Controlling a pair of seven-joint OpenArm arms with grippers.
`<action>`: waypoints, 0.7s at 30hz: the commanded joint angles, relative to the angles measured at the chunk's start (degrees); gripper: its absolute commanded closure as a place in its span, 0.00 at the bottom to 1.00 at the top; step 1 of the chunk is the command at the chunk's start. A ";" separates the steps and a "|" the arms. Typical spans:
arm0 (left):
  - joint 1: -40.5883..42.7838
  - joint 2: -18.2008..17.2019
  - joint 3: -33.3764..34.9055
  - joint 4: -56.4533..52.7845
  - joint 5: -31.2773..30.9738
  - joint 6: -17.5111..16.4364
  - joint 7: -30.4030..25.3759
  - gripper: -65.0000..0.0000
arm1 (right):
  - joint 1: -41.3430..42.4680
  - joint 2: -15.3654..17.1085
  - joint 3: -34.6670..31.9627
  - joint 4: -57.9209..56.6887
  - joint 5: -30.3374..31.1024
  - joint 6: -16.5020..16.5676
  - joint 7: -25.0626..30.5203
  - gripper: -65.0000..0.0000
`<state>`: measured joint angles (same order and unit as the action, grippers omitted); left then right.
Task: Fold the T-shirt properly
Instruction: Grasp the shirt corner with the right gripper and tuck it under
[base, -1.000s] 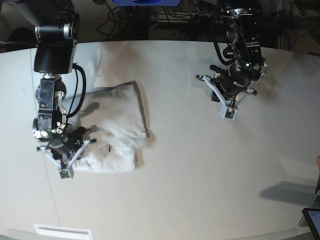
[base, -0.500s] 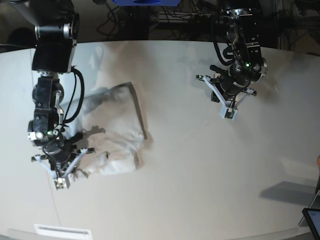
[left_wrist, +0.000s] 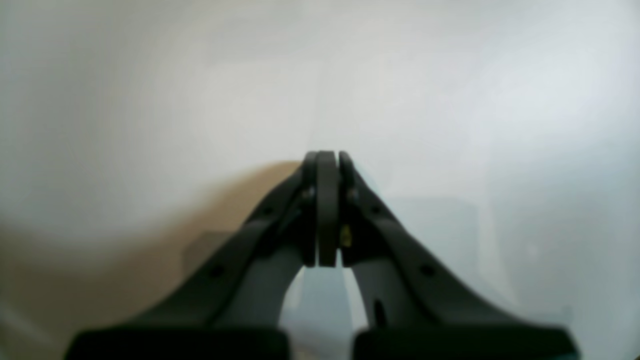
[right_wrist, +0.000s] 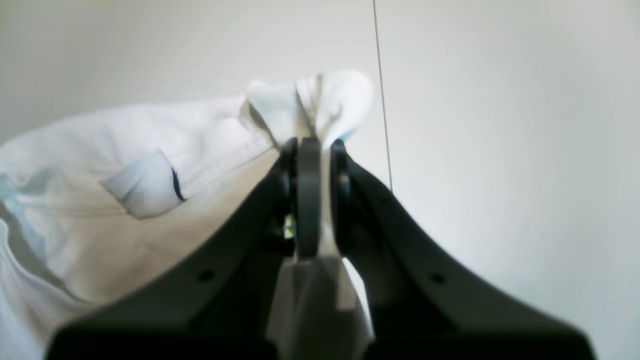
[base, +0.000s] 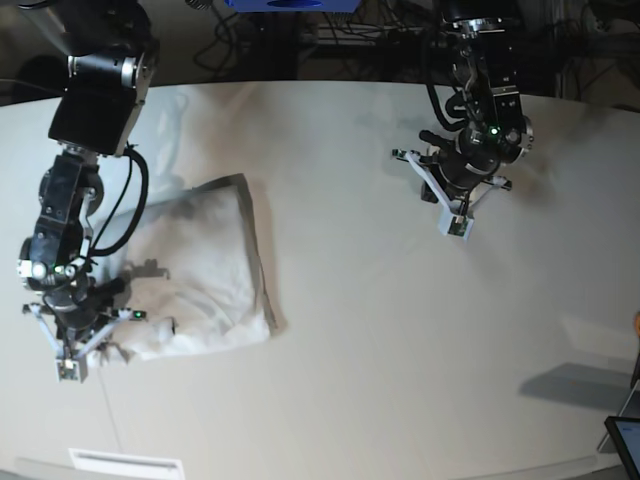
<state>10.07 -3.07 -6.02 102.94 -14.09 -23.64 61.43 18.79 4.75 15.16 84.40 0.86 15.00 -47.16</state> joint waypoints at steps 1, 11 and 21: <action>-1.14 -0.23 -0.09 0.14 -0.46 0.12 -0.37 1.00 | 2.27 0.56 0.09 -0.93 0.15 -0.19 1.57 1.00; -1.67 -0.05 -0.09 -0.56 -0.46 0.12 -0.37 1.00 | 3.24 -0.67 0.09 -6.64 0.15 -0.02 2.01 1.00; -1.85 -0.14 -0.09 -0.47 -0.46 0.12 -0.37 1.00 | 4.82 -0.67 0.36 -10.69 0.06 -0.37 1.66 0.58</action>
<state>8.73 -3.03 -6.02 101.67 -14.44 -23.64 61.25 21.76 3.64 15.53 72.73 0.69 14.94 -46.61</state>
